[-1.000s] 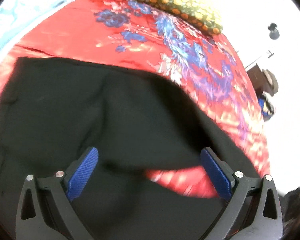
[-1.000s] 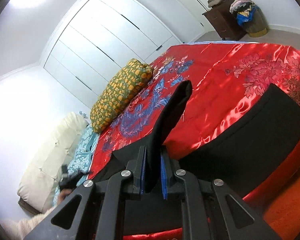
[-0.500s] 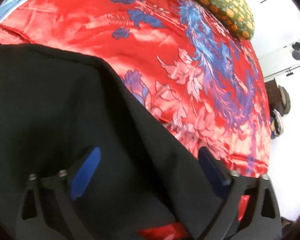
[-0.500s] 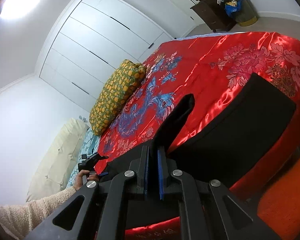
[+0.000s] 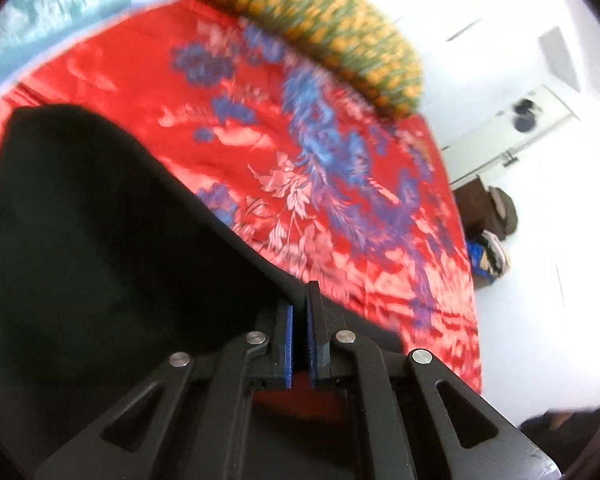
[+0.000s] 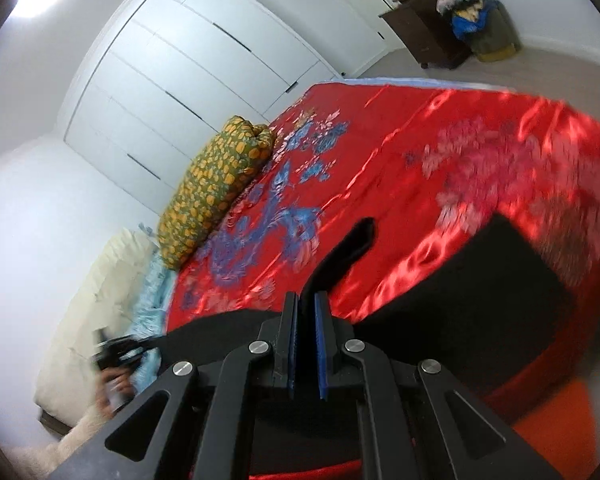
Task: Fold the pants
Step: 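Close the left tool on the trouser edge while the right tool lifts its corner, then lift the gripped trouser edge with both tools and fold it over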
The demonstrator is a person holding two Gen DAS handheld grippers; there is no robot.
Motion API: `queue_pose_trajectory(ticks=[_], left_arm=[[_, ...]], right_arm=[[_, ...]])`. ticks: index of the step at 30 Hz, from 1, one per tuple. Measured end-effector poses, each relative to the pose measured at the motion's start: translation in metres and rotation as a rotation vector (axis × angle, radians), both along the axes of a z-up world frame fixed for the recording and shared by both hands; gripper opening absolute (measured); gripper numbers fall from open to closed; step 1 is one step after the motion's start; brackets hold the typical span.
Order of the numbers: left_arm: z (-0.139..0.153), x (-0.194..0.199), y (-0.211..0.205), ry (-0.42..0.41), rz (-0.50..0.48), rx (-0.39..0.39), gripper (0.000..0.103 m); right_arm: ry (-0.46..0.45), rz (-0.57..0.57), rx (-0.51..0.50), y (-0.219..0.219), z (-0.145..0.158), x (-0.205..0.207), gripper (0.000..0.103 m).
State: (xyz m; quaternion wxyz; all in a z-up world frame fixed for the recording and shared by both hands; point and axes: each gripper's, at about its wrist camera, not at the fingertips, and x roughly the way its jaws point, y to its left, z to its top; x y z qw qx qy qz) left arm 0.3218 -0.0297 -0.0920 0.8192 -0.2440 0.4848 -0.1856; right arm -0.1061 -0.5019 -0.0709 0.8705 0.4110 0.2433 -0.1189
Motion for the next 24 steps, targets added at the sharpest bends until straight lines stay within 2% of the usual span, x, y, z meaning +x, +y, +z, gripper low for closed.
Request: queue_pose_trajectory(ticks=[2,5,8,11,15,19,24], left_arm=[[-0.003,-0.044,0.013,0.001,-0.028,0.040,0.004],[-0.032,-0.104,0.021,0.057,-0.057,0.130,0.004],[-0.051,-0.140,0.022,0.099,-0.058,0.142,0.004],[-0.039,-0.157,0.009,0.037,-0.092,0.189,0.004],[-0.029,-0.171,-0.004,-0.012,-0.139,0.229,0.004],[-0.036,-0.179,-0.013,0.014,-0.163,0.228,0.004],[-0.048,-0.195,-0.027,0.038,-0.223,0.250,0.004]], right_arm=[[0.051,0.012,-0.032,-0.009,-0.003,0.001,0.008],[0.150,0.002,-0.029,-0.024,-0.023,-0.002,0.009],[0.269,-0.012,0.019,-0.042,-0.051,-0.007,0.009],[0.322,-0.013,0.036,-0.052,-0.061,-0.011,0.009],[0.358,0.015,-0.047,-0.053,-0.050,-0.012,0.009],[0.382,0.024,-0.122,-0.059,-0.038,-0.013,0.009],[0.440,0.027,-0.174,-0.068,-0.036,-0.013,0.009]])
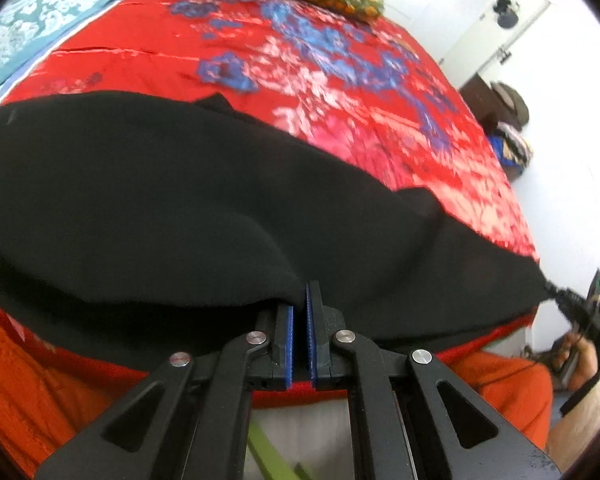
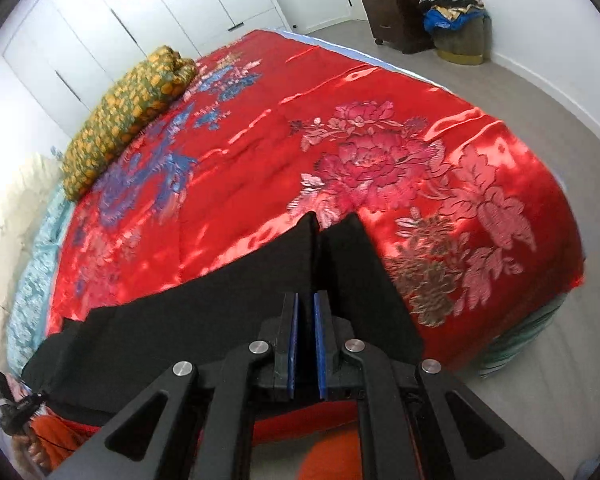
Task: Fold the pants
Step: 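Lift the gripped trouser edge with both tools and fold it over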
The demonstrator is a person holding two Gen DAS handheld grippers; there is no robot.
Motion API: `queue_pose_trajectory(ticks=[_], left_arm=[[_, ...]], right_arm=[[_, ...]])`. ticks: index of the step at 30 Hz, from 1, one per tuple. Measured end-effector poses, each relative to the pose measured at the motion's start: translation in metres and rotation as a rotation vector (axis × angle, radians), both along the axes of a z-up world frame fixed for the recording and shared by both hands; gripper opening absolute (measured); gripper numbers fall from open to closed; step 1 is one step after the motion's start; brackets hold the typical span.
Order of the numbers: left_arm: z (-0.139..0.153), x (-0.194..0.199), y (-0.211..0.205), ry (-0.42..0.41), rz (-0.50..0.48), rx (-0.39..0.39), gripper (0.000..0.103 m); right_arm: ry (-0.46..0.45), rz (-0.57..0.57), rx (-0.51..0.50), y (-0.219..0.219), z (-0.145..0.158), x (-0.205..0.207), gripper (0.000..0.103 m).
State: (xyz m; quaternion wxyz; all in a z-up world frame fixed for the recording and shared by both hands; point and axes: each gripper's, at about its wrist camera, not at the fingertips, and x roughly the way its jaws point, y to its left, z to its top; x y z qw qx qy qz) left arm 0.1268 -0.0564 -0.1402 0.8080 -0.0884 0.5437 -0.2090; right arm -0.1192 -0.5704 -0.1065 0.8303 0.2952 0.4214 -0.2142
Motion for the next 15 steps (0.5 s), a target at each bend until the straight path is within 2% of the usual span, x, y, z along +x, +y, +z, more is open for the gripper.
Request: queue_pose_trajectory(ticks=[5,11,15], left_arm=[[-0.021,-0.006,-0.010,0.063,-0.035,0.028,0.004],[-0.018,-0.008,-0.012,0.048,-0.056,0.034,0.004],[-0.028,-0.012,-0.017,0.059,-0.085,0.076,0.004]], right_arm=[[0.112,-0.018,0.009,-0.016,-0.025,-0.007,0.009],[0.095,-0.015,-0.041,-0.012,-0.018,-0.015,0.009],[0.155,0.013,-0.069,-0.008,-0.024,-0.009,0.009]])
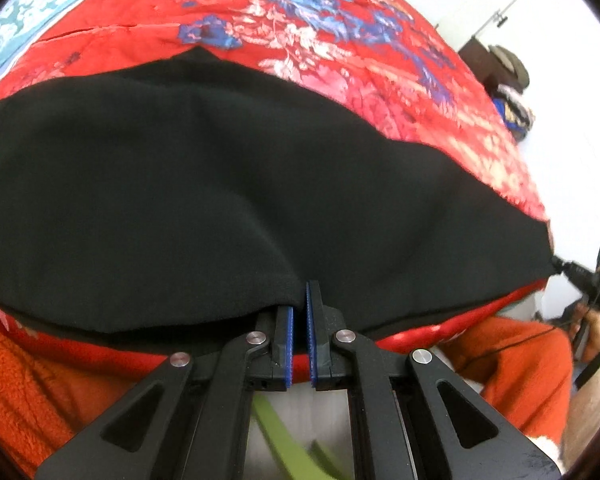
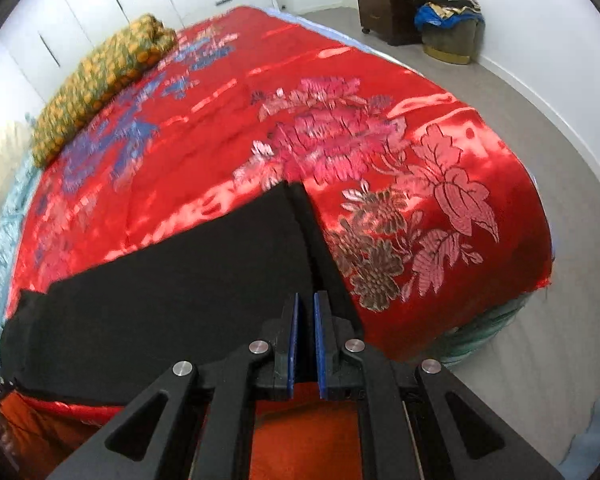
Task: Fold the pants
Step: 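Lift the gripped trouser edge with both tools and fold it over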
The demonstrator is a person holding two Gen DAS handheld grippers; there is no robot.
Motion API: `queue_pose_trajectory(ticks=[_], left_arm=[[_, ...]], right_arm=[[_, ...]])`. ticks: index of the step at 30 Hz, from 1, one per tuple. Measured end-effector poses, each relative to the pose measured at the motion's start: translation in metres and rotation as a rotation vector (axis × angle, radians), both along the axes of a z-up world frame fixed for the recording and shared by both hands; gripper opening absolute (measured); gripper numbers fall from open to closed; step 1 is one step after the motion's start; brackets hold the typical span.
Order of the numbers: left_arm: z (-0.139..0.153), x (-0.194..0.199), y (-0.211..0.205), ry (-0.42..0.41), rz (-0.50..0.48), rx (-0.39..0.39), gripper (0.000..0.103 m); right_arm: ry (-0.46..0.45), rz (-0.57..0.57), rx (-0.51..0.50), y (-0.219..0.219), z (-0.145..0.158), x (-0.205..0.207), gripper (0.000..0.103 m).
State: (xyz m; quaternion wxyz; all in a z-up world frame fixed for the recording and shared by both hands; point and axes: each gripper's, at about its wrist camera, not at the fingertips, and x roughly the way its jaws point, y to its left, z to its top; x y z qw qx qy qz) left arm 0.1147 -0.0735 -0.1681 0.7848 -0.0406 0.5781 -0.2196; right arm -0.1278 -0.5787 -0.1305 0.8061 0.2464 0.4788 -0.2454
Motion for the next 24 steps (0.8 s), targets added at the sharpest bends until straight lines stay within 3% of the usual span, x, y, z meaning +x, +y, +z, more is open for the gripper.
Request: queue_pose_trajectory(ticks=[21,24], left_arm=[[-0.012,-0.010,-0.005,0.025,-0.039,0.070,0.004],[-0.008,-0.011,-0.008,-0.001,-0.054,0.082,0.004]], right_arm=[[0.075,-0.007,-0.050,0.001,-0.011,0.002,0.008],[0.078,-0.012,-0.060,0.001,-0.011,0.001,0.009]])
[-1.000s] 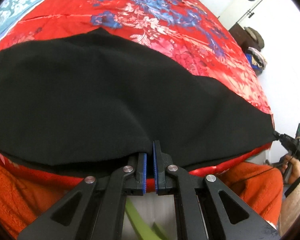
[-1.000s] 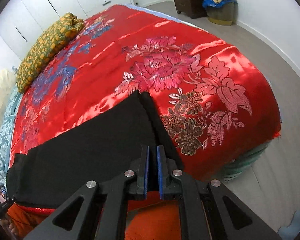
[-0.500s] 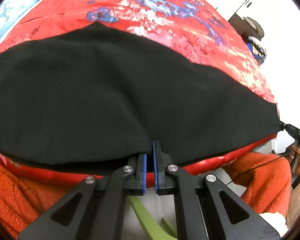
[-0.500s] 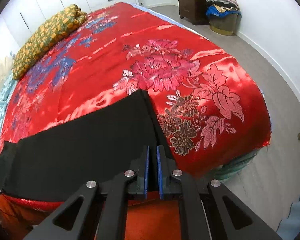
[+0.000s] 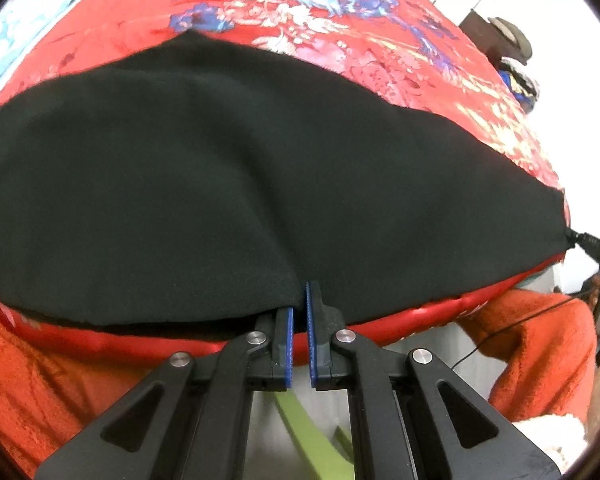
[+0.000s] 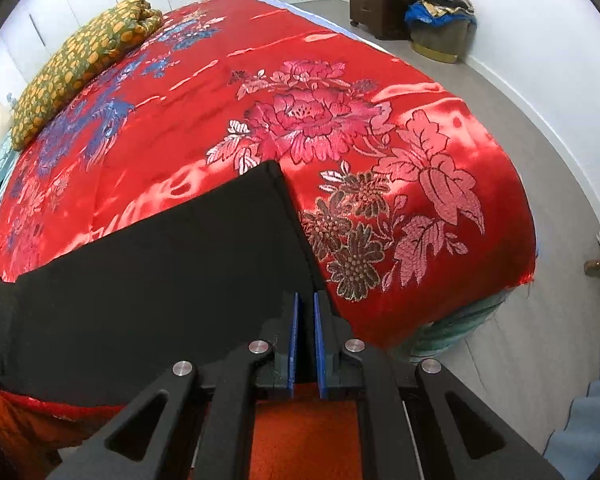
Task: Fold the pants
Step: 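Lift the gripped trouser edge with both tools and fold it over, then open both tools and release the folded trouser edge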
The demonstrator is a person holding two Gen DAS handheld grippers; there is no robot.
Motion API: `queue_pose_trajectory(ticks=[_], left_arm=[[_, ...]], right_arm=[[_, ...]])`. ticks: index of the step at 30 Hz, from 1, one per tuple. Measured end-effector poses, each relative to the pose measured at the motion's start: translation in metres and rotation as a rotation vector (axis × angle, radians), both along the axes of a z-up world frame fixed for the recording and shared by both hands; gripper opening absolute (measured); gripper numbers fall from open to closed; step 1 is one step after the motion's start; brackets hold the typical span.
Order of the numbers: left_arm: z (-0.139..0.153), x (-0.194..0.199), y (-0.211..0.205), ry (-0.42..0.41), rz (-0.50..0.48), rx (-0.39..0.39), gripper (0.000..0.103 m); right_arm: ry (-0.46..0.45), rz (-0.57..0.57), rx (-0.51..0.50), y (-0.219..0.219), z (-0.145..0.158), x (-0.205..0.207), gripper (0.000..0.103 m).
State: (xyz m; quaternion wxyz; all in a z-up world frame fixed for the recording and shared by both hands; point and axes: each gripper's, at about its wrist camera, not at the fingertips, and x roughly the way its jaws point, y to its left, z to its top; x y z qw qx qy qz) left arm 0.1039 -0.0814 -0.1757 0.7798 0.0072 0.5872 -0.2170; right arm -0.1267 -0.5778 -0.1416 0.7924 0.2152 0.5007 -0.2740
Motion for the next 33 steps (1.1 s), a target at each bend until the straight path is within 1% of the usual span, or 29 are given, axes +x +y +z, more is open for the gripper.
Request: queue_pose_trajectory(ticks=[3,4,5,6,7,8,9,10,12,13,14,15,16,17,18,19,21,22,23,24,25,26,27,28,29,30,31,32,33], left_arm=[[-0.008,0.001,-0.002,0.019,-0.006,0.021,0.005],[-0.010,0.001,-0.002,0.025,-0.005,0.030,0.009],[-0.011,0.001,-0.003,0.031,-0.004,0.037,0.010],[-0.011,0.000,-0.002,0.035,-0.006,0.042,0.015],[-0.010,-0.001,-0.002,0.040,-0.008,0.055,0.031],[-0.008,-0.003,0.001,0.049,-0.009,0.063,0.055],[-0.005,-0.006,0.005,0.059,0.002,0.067,0.064],[0.001,-0.010,0.012,0.066,0.018,0.065,0.072],[0.013,-0.020,0.025,0.072,0.041,0.039,0.072],[0.022,-0.024,0.032,0.060,0.057,0.024,0.072],[0.032,-0.025,0.040,0.032,0.080,0.008,0.072],[0.043,-0.022,0.049,-0.014,0.115,-0.006,0.073],[0.053,-0.014,0.057,-0.062,0.155,-0.017,0.078],[0.059,-0.004,0.061,-0.099,0.180,-0.025,0.086],[0.063,0.010,0.063,-0.136,0.190,-0.030,0.088],[0.063,0.024,0.060,-0.158,0.175,-0.026,0.088],[0.052,0.049,0.049,-0.189,0.124,0.033,0.088],[0.044,0.055,0.042,-0.187,0.084,0.061,0.086],[0.035,0.056,0.035,-0.177,0.024,0.085,0.086],[0.022,0.052,0.027,-0.166,-0.059,0.136,0.083],[0.007,0.044,0.022,-0.159,-0.128,0.222,0.076],[-0.009,0.035,0.018,-0.148,-0.186,0.334,0.073],[-0.020,0.023,0.021,-0.150,-0.225,0.389,0.074],[-0.020,0.015,0.029,-0.159,-0.225,0.402,0.077],[-0.019,0.012,0.037,-0.147,-0.208,0.420,0.078],[-0.016,0.011,0.048,-0.129,-0.173,0.418,0.078],[-0.014,0.011,0.057,-0.119,-0.138,0.411,0.078],[-0.013,0.011,0.066,-0.109,-0.103,0.399,0.078],[-0.011,0.011,0.074,-0.099,-0.070,0.374,0.077]], right_arm=[[0.019,-0.005,0.001,-0.001,-0.003,0.002,0.009],[0.021,-0.007,0.008,-0.001,-0.004,0.002,0.012],[0.024,-0.013,0.016,-0.003,-0.005,0.002,0.017],[0.028,-0.026,0.020,-0.005,-0.005,0.001,0.021],[0.029,-0.040,0.019,-0.007,-0.004,0.000,0.033],[0.031,-0.055,0.011,-0.009,-0.001,-0.003,0.053],[0.033,-0.074,-0.008,-0.009,0.003,-0.006,0.069],[0.032,-0.087,-0.037,-0.007,0.010,-0.010,0.071],[0.026,-0.088,-0.110,0.002,0.026,-0.014,0.071],[0.021,-0.074,-0.146,0.009,0.035,-0.013,0.071],[0.011,-0.057,-0.177,0.018,0.043,-0.011,0.072],[-0.010,-0.033,-0.201,0.030,0.052,-0.008,0.076],[-0.036,-0.005,-0.212,0.044,0.060,-0.002,0.079],[-0.059,0.023,-0.215,0.058,0.065,0.005,0.085],[-0.080,0.054,-0.213,0.074,0.067,0.015,0.088],[-0.100,0.093,-0.198,0.092,0.067,0.028,0.088],[-0.120,0.162,-0.132,0.128,0.056,0.056,0.088],[-0.129,0.199,-0.086,0.147,0.047,0.072,0.088],[-0.137,0.230,-0.048,0.168,0.036,0.086,0.088],[-0.144,0.258,-0.016,0.188,0.025,0.099,0.088],[-0.147,0.283,0.004,0.203,0.015,0.106,0.088],[-0.136,0.323,0.025,0.223,0.000,0.118,0.088],[-0.118,0.344,0.030,0.232,-0.011,0.125,0.088],[-0.080,0.362,0.026,0.244,-0.026,0.131,0.088],[-0.045,0.372,-0.005,0.252,-0.036,0.133,0.091],[-0.043,0.395,-0.068,0.260,-0.039,0.133,0.097],[-0.041,0.413,-0.099,0.264,-0.041,0.133,0.099],[-0.030,0.411,-0.092,0.264,-0.043,0.134,0.102],[-0.035,0.398,-0.076,0.260,-0.045,0.134,0.103]])
